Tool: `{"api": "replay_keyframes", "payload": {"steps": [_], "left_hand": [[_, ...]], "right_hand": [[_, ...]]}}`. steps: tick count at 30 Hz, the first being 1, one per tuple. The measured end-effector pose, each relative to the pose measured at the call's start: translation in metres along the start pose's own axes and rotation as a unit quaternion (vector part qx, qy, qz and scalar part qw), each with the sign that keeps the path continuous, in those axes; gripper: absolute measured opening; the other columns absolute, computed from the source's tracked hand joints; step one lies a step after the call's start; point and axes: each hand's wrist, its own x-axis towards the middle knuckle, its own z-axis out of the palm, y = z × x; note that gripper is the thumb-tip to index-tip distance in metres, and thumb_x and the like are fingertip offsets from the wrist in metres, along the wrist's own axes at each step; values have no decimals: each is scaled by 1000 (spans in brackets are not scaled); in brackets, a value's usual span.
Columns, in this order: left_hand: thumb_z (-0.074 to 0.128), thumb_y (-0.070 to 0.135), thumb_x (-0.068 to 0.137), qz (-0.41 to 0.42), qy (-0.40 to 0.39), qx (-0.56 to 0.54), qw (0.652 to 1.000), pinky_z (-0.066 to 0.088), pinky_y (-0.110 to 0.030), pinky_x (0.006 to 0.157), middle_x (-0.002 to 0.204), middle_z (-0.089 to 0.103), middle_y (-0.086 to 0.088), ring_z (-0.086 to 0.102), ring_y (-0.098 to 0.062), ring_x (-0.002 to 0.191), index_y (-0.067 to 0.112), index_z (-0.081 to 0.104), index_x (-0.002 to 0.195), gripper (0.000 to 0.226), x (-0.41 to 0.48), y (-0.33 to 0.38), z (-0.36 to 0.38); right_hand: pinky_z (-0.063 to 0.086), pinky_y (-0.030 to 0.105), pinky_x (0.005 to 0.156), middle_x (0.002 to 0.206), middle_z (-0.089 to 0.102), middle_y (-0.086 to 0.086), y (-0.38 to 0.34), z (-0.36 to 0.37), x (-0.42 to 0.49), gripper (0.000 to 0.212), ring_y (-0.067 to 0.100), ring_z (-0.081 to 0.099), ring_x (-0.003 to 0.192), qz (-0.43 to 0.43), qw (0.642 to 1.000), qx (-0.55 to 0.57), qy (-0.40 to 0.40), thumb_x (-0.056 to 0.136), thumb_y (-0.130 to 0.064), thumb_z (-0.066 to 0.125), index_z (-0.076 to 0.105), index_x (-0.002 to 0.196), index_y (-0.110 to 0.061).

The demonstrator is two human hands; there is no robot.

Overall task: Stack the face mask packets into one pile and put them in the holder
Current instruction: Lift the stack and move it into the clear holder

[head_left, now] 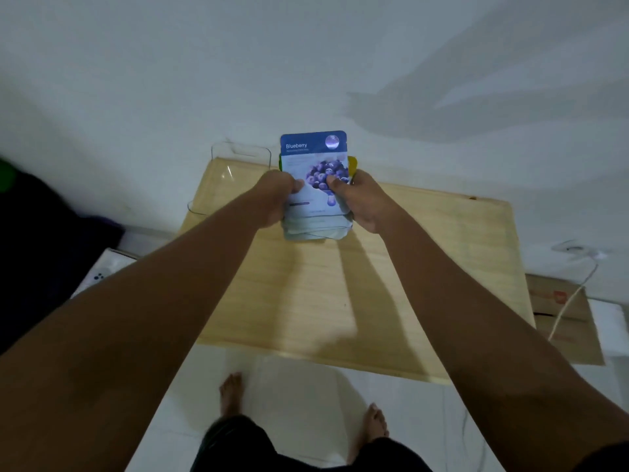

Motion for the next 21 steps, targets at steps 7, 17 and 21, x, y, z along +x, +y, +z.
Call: {"api": "replay_keyframes", "payload": {"steps": [7, 17, 21], "left_hand": [[48, 2, 98, 97, -11, 98, 990, 47, -53, 104, 135, 56, -24, 58, -39, 121, -1, 46, 137, 40, 32, 51, -89], [50, 8, 96, 214, 16, 226, 950, 48, -44, 104, 135, 52, -19, 55, -29, 124, 4, 32, 139, 47, 92, 67, -162], [57, 14, 95, 236, 68, 304, 920, 48, -46, 101, 135, 54, -19, 55, -32, 124, 4, 39, 139, 49, 114, 49, -169]], "right_hand": [[53, 31, 65, 89, 65, 9, -50, 87, 41, 13, 16, 59, 63, -93, 994, -50, 38, 99, -10, 50, 61, 106, -8], [52, 39, 90, 126, 57, 21, -41, 183, 107, 38, 22, 57, 103, -113, 968, -56, 219, 97, -4, 52, 37, 131, 3], [47, 29, 85, 118, 64, 16, -14, 194, 120, 36, 17, 57, 97, -111, 956, -83, 257, 95, -8, 58, 45, 127, 1]]}}
